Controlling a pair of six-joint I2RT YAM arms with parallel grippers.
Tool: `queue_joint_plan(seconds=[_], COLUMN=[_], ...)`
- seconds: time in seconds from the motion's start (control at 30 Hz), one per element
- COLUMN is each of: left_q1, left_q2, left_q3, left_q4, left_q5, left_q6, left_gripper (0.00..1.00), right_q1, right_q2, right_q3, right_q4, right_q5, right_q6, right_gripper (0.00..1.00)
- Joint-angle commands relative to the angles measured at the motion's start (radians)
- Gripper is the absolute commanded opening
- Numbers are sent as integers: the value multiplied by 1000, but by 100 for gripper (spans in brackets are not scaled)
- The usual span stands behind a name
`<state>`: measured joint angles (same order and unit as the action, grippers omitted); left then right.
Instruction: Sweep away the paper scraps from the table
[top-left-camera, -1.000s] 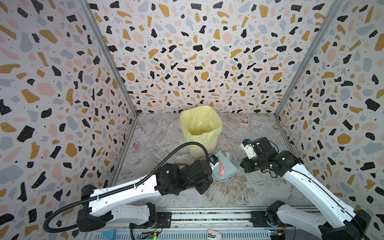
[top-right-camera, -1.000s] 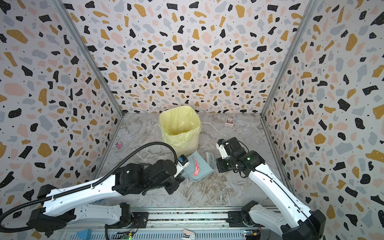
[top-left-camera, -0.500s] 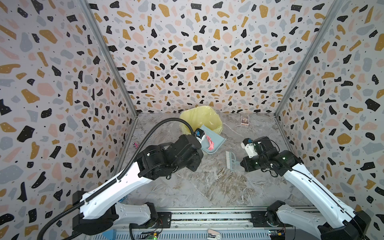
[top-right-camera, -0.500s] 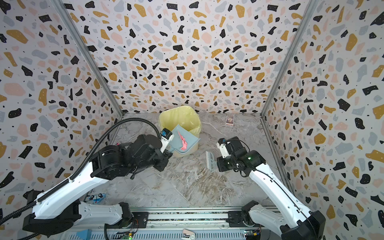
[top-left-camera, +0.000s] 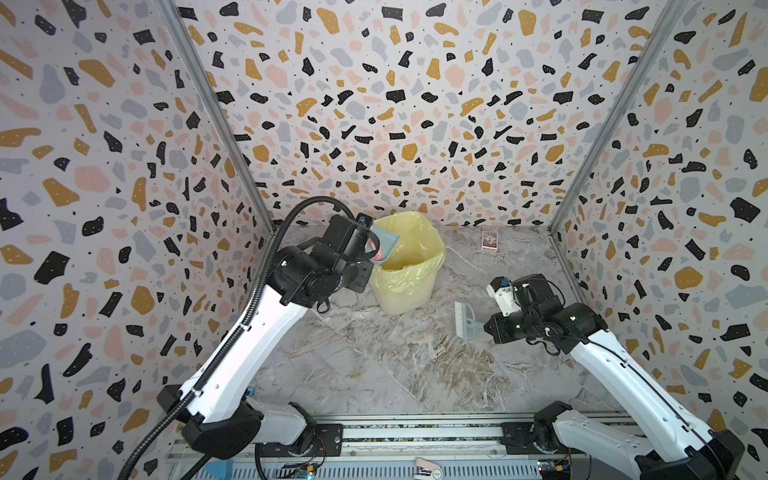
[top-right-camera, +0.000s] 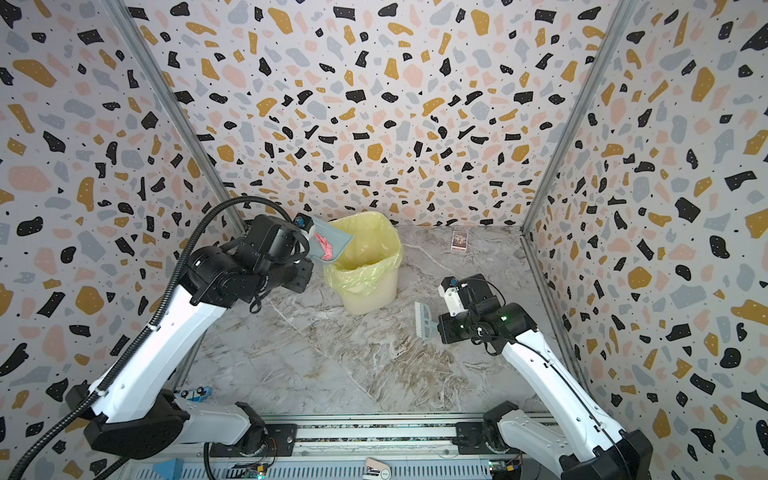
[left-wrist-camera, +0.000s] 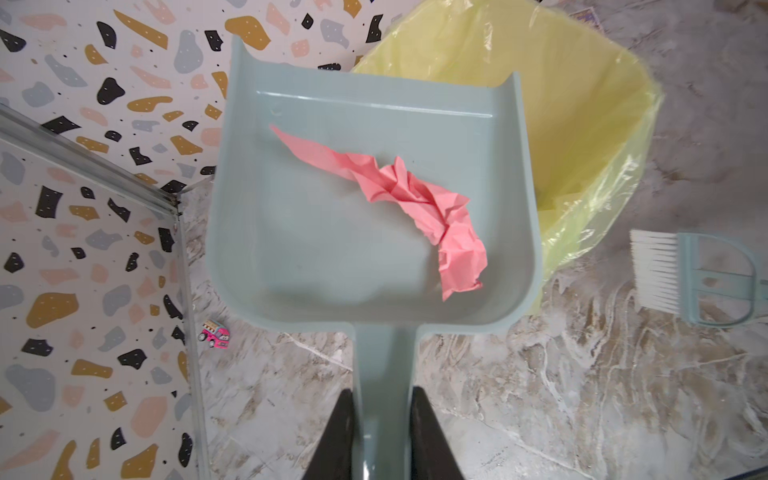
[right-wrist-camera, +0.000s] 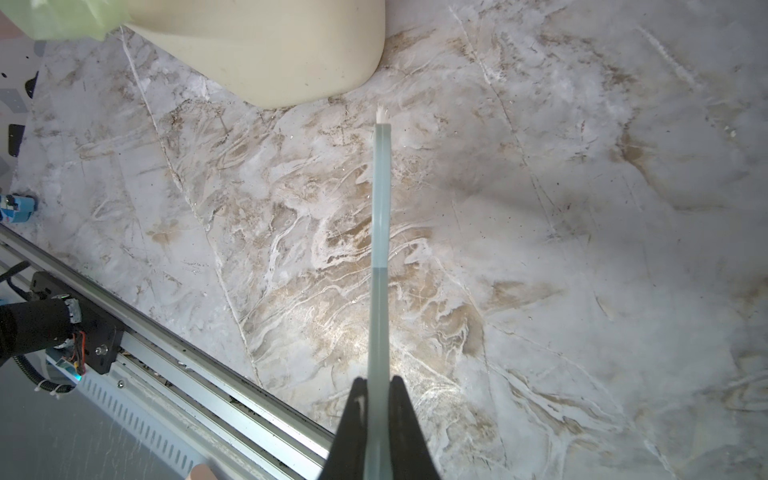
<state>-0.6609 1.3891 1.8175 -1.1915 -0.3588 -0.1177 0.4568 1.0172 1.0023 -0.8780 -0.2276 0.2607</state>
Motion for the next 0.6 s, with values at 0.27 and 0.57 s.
queue_joint_plan(seconds=[0.27,0.57], left_q1=[3,-39], left_q2=[124,225], left_q3=[92,142], left_q4=[-39,-44], left_q5=[-181,-299], left_q6=[126,208], left_gripper=[0,0], right_q1=[-43,-72], right_q2=[13,61], right_q3=[12,62], right_q4=[4,-26], right_q5=[-70,-92], right_q6=[-39,-75], right_gripper=[0,0])
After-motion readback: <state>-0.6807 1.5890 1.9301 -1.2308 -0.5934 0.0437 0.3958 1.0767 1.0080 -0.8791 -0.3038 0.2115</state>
